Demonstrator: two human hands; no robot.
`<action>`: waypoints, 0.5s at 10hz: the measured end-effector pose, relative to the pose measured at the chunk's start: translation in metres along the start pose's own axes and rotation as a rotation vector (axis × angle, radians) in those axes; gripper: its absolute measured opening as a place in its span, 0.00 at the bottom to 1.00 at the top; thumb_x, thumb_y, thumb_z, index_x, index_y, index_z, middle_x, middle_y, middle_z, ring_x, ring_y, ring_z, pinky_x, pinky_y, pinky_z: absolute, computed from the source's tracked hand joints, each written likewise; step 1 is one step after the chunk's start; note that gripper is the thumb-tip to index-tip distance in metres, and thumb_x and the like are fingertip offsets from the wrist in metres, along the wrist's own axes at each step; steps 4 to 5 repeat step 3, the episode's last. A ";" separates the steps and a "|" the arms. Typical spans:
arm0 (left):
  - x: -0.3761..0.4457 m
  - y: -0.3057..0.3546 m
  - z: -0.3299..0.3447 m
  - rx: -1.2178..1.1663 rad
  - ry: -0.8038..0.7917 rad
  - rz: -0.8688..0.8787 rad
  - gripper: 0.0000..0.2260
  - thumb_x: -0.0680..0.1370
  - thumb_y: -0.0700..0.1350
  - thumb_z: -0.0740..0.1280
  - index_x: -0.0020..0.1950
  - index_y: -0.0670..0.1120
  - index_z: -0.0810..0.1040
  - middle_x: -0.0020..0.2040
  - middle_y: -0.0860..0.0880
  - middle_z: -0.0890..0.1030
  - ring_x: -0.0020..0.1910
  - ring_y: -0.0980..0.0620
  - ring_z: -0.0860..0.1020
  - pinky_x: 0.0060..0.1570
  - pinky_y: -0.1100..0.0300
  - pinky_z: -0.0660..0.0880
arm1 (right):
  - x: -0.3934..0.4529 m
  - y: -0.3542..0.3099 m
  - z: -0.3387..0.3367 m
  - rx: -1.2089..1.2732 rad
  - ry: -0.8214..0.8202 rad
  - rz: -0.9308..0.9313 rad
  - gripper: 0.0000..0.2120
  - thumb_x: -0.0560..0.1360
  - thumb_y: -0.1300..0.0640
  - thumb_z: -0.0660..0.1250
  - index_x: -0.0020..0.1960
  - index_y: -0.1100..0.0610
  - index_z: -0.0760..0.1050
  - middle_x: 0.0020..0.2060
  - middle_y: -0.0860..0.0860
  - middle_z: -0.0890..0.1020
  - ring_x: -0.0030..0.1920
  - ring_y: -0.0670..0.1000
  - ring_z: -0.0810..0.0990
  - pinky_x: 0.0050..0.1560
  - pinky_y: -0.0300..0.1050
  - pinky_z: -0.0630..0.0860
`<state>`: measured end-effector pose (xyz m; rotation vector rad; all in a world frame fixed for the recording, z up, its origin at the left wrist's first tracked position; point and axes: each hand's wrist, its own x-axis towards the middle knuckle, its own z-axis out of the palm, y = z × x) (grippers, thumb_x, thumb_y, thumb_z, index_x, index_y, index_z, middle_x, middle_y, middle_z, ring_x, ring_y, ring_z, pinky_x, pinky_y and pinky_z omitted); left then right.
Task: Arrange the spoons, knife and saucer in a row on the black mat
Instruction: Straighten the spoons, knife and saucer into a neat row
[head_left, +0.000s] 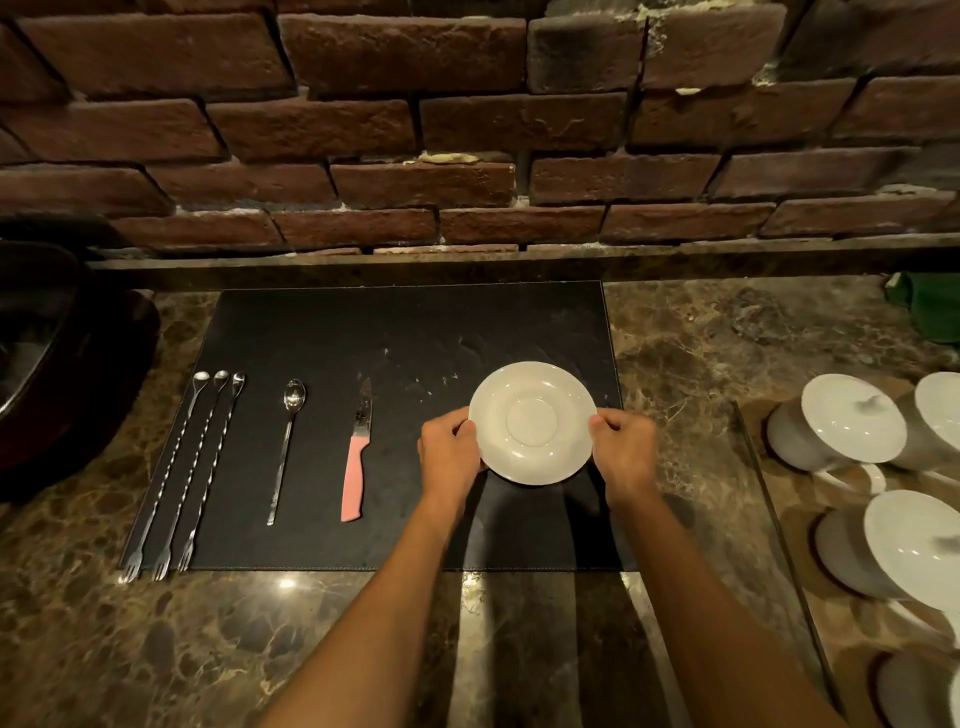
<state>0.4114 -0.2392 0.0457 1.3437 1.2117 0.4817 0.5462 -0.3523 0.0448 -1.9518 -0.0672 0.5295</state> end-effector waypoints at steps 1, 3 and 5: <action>-0.001 0.003 -0.001 0.047 0.012 -0.012 0.15 0.81 0.36 0.64 0.38 0.50 0.81 0.41 0.45 0.81 0.43 0.49 0.79 0.47 0.39 0.83 | -0.003 -0.004 -0.002 0.022 -0.019 0.001 0.12 0.76 0.68 0.62 0.44 0.58 0.83 0.33 0.47 0.81 0.35 0.43 0.78 0.32 0.36 0.74; -0.009 0.004 -0.007 0.046 0.048 -0.088 0.08 0.83 0.41 0.64 0.49 0.50 0.81 0.43 0.51 0.81 0.48 0.47 0.81 0.45 0.48 0.84 | -0.010 -0.002 -0.005 0.050 -0.044 0.132 0.11 0.78 0.64 0.58 0.41 0.63 0.77 0.37 0.58 0.77 0.39 0.54 0.74 0.39 0.50 0.75; -0.009 0.004 -0.007 0.046 0.048 -0.088 0.08 0.83 0.41 0.64 0.49 0.50 0.81 0.43 0.51 0.81 0.48 0.47 0.81 0.45 0.48 0.84 | -0.010 -0.002 -0.005 0.050 -0.044 0.132 0.11 0.78 0.64 0.58 0.41 0.63 0.77 0.37 0.58 0.77 0.39 0.54 0.74 0.39 0.50 0.75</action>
